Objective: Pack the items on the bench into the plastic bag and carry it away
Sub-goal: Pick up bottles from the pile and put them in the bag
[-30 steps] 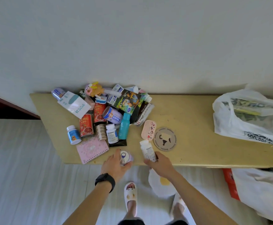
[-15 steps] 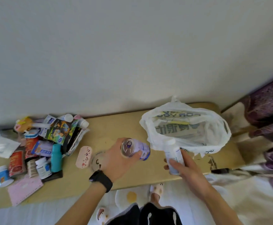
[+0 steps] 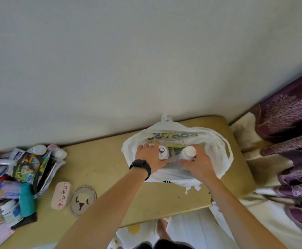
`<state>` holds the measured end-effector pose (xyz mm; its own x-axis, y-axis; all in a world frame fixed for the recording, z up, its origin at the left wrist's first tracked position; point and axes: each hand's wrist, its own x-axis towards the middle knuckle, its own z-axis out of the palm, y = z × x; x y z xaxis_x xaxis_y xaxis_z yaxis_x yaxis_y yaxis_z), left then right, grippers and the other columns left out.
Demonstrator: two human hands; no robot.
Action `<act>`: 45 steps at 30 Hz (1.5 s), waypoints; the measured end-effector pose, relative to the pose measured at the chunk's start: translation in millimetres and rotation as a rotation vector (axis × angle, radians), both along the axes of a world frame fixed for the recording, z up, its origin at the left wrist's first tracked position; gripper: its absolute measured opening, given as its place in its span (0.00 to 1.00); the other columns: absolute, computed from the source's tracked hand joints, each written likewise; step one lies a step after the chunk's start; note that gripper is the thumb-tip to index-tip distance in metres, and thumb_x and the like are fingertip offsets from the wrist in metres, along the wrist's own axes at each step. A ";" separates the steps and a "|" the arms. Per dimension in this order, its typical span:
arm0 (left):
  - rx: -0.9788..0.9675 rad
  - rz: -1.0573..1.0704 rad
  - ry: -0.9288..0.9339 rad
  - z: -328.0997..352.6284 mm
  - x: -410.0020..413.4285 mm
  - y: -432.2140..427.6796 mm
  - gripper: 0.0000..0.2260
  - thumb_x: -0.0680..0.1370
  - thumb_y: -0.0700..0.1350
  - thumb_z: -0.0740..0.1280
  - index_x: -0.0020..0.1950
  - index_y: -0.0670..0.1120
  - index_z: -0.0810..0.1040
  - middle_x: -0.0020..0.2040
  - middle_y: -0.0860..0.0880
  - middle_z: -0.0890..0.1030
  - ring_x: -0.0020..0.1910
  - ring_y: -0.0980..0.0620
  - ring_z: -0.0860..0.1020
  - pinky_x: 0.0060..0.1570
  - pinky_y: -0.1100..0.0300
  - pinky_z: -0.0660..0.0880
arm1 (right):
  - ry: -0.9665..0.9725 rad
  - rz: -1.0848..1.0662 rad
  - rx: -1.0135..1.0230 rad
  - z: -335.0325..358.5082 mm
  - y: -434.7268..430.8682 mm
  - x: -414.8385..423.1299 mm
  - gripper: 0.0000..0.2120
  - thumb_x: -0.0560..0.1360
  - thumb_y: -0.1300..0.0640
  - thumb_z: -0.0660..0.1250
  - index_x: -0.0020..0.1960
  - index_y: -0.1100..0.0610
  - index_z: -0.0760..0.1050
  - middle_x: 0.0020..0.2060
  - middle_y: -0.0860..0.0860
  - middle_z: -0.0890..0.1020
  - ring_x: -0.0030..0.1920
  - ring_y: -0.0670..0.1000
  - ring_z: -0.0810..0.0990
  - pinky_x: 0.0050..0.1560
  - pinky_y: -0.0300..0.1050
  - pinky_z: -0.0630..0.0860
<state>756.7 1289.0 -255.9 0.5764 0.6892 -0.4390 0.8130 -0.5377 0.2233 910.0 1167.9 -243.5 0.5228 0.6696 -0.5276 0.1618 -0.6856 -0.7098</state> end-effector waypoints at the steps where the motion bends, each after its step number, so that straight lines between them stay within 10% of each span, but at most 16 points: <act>1: 0.022 -0.013 0.040 -7.6 -0.6 -2.1 0.32 0.72 0.66 0.64 0.69 0.48 0.66 0.57 0.48 0.81 0.58 0.44 0.74 0.58 0.50 0.66 | -0.013 0.045 -0.010 -10.0 3.4 -1.9 0.26 0.68 0.54 0.78 0.61 0.48 0.68 0.50 0.47 0.78 0.51 0.52 0.76 0.49 0.45 0.72; 17: 0.041 0.023 0.068 -19.9 -14.6 -10.5 0.27 0.76 0.52 0.66 0.73 0.51 0.63 0.68 0.50 0.72 0.66 0.46 0.69 0.65 0.49 0.64 | -0.269 0.517 -0.089 -59.5 35.6 -30.3 0.31 0.73 0.57 0.70 0.74 0.51 0.64 0.70 0.52 0.72 0.67 0.56 0.72 0.66 0.51 0.70; 26: 0.183 0.166 -0.401 33.4 -107.9 -56.7 0.22 0.73 0.49 0.67 0.67 0.50 0.73 0.66 0.51 0.76 0.65 0.47 0.74 0.61 0.51 0.74 | -0.491 0.314 0.218 19.5 -20.5 -86.8 0.22 0.73 0.59 0.72 0.67 0.52 0.76 0.65 0.49 0.78 0.65 0.54 0.73 0.66 0.50 0.71; 36: -0.134 0.702 0.000 -6.8 -339.7 -109.4 0.29 0.77 0.51 0.62 0.78 0.52 0.58 0.78 0.49 0.59 0.76 0.47 0.57 0.74 0.52 0.57 | -0.323 0.774 0.091 18.6 -35.8 -266.1 0.20 0.78 0.51 0.65 0.70 0.44 0.71 0.67 0.39 0.71 0.68 0.43 0.65 0.65 0.30 0.58; 45: -0.301 0.511 0.243 -53.7 -487.2 -88.8 0.35 0.77 0.63 0.55 0.79 0.59 0.42 0.80 0.51 0.40 0.78 0.40 0.42 0.74 0.39 0.43 | -0.360 1.045 -0.167 -17.2 57.9 -412.7 0.29 0.77 0.46 0.63 0.75 0.51 0.61 0.74 0.49 0.64 0.74 0.52 0.60 0.72 0.46 0.63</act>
<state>269.5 1200.2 -309.6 0.0671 0.6771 -0.7329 0.9967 -0.0114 0.0807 497.3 1225.8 -260.8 -0.1153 0.8040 -0.5833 0.8921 -0.1744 -0.4168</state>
